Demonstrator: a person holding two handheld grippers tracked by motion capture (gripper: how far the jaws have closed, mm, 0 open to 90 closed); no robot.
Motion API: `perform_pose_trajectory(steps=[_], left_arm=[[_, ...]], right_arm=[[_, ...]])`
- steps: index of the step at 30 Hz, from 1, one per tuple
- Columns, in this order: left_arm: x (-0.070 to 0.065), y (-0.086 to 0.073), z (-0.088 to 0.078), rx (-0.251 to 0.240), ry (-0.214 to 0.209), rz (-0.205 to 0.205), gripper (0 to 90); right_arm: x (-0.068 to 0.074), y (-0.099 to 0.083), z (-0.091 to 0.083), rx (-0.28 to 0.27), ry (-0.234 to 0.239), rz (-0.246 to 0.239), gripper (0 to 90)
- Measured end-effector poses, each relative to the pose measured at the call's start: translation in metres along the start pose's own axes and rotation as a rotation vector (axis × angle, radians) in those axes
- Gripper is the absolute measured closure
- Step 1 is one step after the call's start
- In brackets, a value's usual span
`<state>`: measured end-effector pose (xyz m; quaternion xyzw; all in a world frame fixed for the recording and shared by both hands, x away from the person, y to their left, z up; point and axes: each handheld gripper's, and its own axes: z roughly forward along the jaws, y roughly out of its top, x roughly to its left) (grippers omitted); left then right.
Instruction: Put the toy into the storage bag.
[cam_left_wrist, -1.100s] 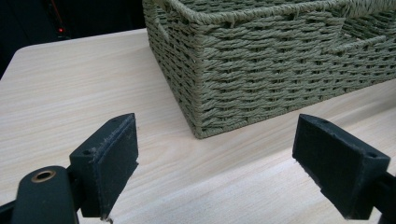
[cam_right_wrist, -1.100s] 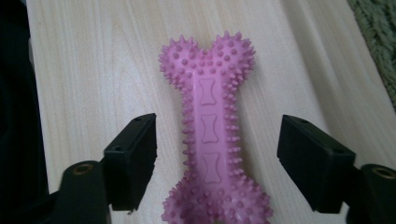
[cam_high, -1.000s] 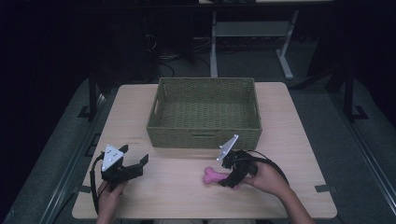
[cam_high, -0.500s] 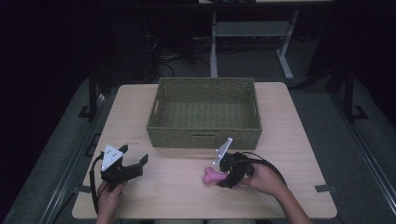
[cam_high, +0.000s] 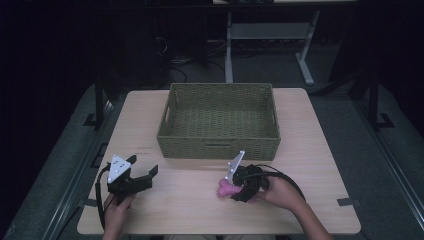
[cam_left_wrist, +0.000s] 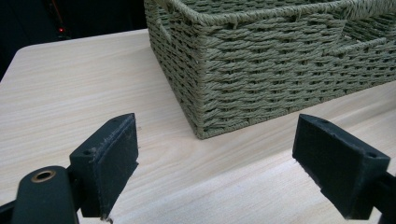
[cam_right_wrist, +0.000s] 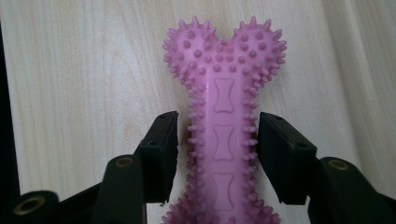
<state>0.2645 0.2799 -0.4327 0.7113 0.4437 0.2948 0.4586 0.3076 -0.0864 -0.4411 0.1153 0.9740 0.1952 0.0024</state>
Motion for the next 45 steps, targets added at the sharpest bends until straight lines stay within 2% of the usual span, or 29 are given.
perform_pose_trajectory(steps=[8, 11, 15, 19, 29, 45], left_arm=[[0.0, 0.0, -0.001, -0.001, 0.0, 0.0, 13.8], [0.0, 0.0, -0.001, -0.001, -0.001, 0.0, 13.8], [0.0, 0.0, -0.001, -0.002, 0.0, -0.001, 13.9], [0.001, 0.0, -0.002, -0.003, 0.001, -0.004, 13.8], [0.0, 0.0, -0.001, -0.003, 0.001, -0.006, 13.8], [0.002, 0.0, -0.001, -0.003, 0.004, -0.007, 13.8]], right_arm=[[0.0, 0.0, 0.001, 0.014, -0.008, -0.014, 56.3], [0.0, 0.0, 0.001, 0.02, -0.005, -0.01, 57.0], [0.001, 0.003, 0.0, 0.041, -0.012, -0.036, 57.6], [-0.002, 0.005, -0.002, 0.049, 0.007, -0.042, 57.7], [-0.014, 0.009, -0.023, -0.005, 0.07, -0.046, 57.7], [-0.035, 0.018, -0.048, -0.056, 0.119, -0.042, 57.7]])
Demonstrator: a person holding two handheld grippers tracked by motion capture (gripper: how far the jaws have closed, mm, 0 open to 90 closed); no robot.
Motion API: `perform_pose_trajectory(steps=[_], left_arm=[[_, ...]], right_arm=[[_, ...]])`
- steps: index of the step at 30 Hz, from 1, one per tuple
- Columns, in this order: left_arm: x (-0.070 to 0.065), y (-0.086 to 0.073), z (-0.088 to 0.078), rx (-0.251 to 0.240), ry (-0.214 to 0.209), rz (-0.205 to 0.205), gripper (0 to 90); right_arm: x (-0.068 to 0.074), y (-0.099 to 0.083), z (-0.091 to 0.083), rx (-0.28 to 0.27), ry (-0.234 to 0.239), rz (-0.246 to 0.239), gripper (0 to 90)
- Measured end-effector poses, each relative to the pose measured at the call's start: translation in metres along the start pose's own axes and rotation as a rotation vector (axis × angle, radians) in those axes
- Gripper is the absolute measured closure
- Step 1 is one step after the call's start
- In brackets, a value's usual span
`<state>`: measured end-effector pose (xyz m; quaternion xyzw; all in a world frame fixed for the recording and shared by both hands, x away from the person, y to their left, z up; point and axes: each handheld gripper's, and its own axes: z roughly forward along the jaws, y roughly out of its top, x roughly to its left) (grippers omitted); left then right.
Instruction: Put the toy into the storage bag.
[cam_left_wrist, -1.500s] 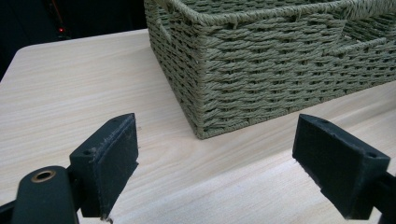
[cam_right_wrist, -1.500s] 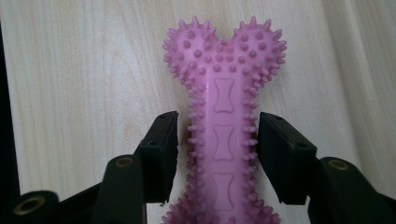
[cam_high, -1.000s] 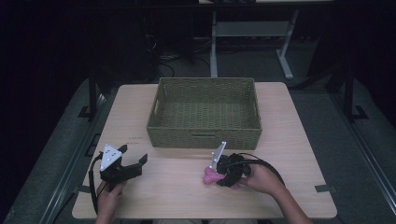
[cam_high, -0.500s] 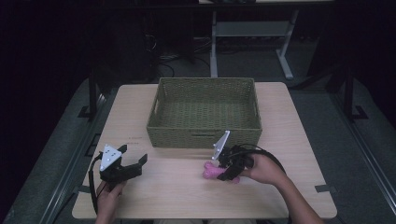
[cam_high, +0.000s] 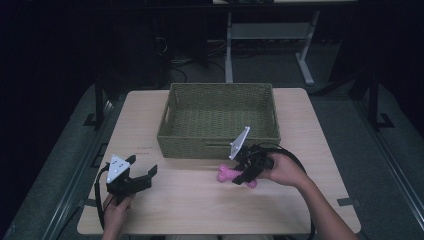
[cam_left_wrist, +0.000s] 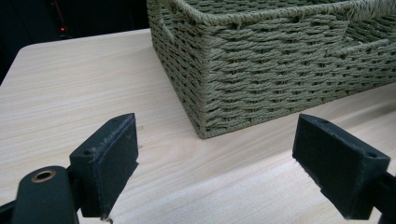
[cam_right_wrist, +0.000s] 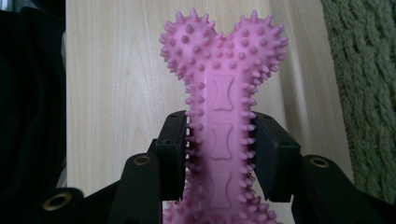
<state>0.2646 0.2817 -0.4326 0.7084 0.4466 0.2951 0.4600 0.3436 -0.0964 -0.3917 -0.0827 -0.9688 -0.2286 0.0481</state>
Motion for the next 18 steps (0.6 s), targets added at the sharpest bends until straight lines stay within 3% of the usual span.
perform_pose_trajectory(steps=[18], left_arm=[[0.001, 0.0, 0.0, 0.001, 0.001, -0.003, 13.9]], right_arm=[[-0.011, 0.014, -0.024, -0.029, 0.007, -0.013, 57.7]])
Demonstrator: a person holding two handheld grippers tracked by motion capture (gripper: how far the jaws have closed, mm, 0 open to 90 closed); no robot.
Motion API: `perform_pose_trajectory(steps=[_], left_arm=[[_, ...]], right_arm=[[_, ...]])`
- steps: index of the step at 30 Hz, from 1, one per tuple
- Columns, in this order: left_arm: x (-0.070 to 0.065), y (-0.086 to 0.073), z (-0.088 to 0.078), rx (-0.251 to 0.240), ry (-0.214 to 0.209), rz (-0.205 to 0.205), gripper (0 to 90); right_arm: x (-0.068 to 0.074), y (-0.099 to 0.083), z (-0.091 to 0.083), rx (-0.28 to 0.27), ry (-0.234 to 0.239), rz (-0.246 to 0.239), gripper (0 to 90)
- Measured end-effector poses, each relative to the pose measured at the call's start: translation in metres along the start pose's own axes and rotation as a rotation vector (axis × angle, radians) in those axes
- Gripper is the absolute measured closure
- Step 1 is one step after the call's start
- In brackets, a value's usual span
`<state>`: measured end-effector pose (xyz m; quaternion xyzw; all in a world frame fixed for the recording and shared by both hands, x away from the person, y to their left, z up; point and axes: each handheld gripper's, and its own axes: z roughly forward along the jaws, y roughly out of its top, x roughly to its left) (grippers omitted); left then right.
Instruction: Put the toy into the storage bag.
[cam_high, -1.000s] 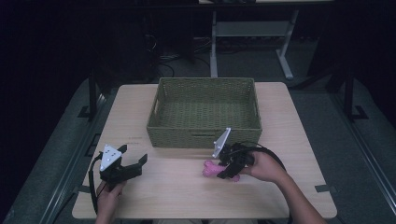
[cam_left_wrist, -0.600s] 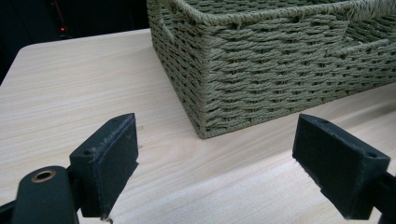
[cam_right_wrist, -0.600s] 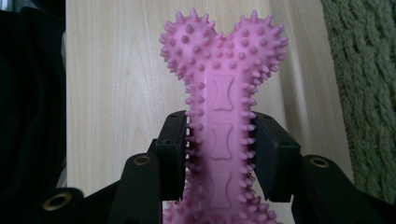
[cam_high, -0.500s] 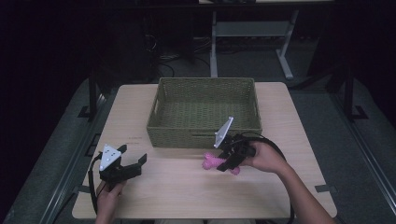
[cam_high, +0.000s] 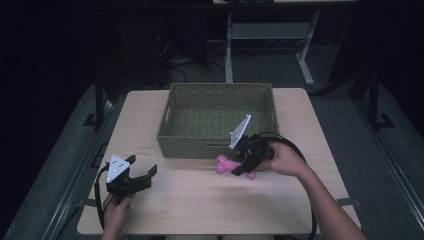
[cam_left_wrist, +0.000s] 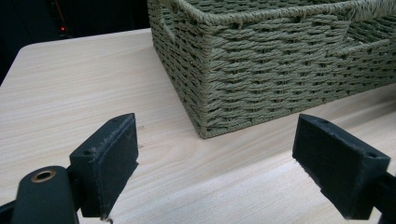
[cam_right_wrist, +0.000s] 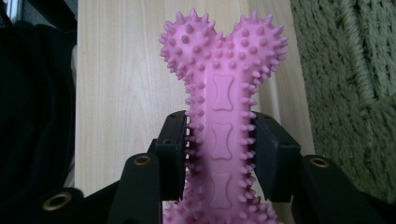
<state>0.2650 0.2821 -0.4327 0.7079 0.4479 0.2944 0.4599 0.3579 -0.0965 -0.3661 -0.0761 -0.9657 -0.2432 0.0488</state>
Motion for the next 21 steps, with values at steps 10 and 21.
perform_pose_trajectory(steps=[10, 21], left_arm=[[0.0, 0.0, 0.0, 0.0, -0.001, 0.001, 13.8], [0.0, 0.0, 0.0, 0.001, -0.003, 0.004, 13.8]], right_arm=[[-0.007, 0.006, -0.008, -0.004, 0.002, 0.0, 57.7], [-0.016, 0.01, -0.019, -0.015, -0.001, 0.004, 57.7]])
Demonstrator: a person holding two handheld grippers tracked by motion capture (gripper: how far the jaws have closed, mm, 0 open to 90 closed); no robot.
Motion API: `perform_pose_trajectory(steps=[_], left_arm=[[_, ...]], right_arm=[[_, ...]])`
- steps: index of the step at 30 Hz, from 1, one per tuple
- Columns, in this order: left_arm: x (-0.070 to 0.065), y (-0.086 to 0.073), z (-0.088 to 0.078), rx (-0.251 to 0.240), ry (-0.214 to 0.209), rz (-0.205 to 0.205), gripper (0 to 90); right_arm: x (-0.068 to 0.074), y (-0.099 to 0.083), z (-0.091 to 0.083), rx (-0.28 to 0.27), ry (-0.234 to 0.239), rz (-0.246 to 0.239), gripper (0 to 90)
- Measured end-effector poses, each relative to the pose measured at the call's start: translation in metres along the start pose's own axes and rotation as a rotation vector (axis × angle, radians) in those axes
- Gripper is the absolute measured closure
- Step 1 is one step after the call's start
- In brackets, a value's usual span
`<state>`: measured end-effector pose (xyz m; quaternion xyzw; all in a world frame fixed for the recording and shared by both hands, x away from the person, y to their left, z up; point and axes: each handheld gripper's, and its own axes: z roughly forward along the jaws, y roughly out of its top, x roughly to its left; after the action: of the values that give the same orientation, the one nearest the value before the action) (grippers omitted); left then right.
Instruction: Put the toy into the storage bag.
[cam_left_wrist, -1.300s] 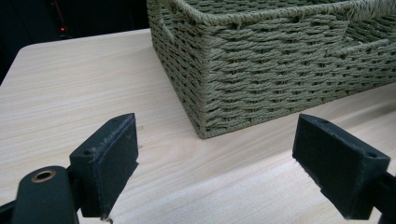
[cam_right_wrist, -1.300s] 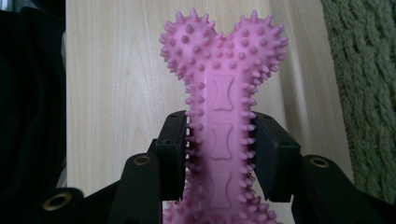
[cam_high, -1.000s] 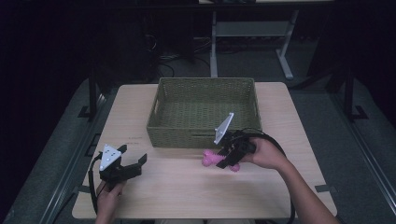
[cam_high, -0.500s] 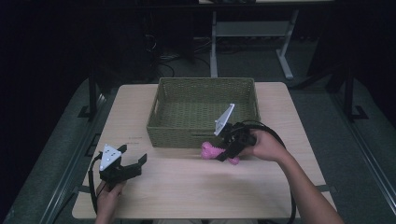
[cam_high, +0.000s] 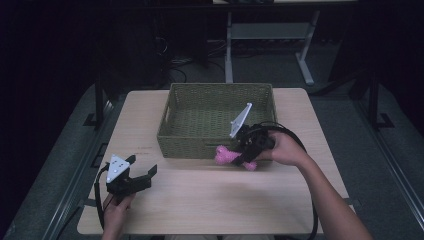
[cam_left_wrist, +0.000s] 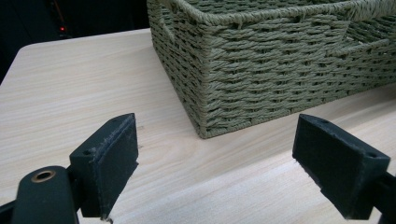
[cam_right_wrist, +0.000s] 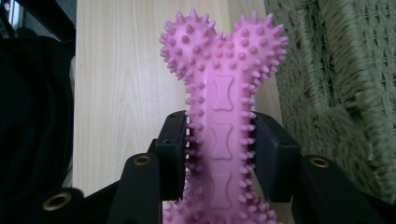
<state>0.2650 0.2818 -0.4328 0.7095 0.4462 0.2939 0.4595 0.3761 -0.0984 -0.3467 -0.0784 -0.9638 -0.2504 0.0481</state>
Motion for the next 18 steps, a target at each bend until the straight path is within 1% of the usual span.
perform_pose_trajectory(steps=[3, 5, 9, 15, 18], left_arm=[[0.0, 0.0, 0.0, -0.002, 0.002, -0.002, 13.9], [0.001, 0.0, 0.0, -0.002, 0.002, -0.005, 13.8], [0.001, 0.0, 0.0, -0.004, 0.001, -0.005, 13.8], [0.0, 0.0, 0.0, -0.001, 0.002, -0.002, 13.8], [0.0, 0.0, 0.0, 0.0, 0.001, 0.0, 13.8]], right_arm=[[-0.002, 0.002, -0.003, -0.007, -0.002, -0.003, 57.7], [-0.003, 0.002, -0.005, -0.022, 0.011, 0.001, 57.7], [-0.005, 0.005, -0.007, -0.013, 0.0, 0.002, 57.7], [-0.008, 0.009, -0.015, -0.025, 0.0, -0.002, 57.7], [-0.01, 0.011, -0.017, -0.012, -0.013, 0.003, 57.7]])
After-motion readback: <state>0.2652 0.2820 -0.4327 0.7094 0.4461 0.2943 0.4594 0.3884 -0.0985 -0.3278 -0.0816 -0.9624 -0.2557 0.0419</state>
